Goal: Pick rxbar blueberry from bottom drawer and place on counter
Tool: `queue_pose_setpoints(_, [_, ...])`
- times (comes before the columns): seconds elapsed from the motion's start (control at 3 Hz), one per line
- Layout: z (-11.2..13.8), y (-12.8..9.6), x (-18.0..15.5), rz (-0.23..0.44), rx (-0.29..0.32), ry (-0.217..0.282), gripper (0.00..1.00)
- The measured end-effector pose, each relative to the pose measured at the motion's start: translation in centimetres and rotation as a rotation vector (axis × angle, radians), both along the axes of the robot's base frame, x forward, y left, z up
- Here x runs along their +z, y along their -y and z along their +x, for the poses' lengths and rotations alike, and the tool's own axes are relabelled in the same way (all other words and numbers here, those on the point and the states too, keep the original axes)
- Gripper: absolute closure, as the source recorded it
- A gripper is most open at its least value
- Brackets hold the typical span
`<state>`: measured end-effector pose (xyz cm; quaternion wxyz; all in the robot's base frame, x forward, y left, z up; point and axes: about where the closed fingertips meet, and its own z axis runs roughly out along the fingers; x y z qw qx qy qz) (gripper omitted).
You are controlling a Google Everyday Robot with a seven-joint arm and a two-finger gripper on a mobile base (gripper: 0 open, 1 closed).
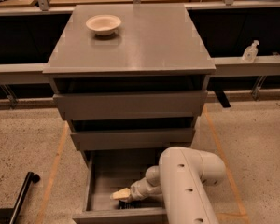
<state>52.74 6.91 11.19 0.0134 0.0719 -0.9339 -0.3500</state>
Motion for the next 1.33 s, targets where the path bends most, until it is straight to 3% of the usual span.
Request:
queue_pose_setpoints(1.0, [-0.01,-0.01,0.17,0.000,0.000,0.000,0.00])
queue_pose_setpoints(1.33, [-0.01,-0.01,0.20,0.000,0.000,0.000,0.18])
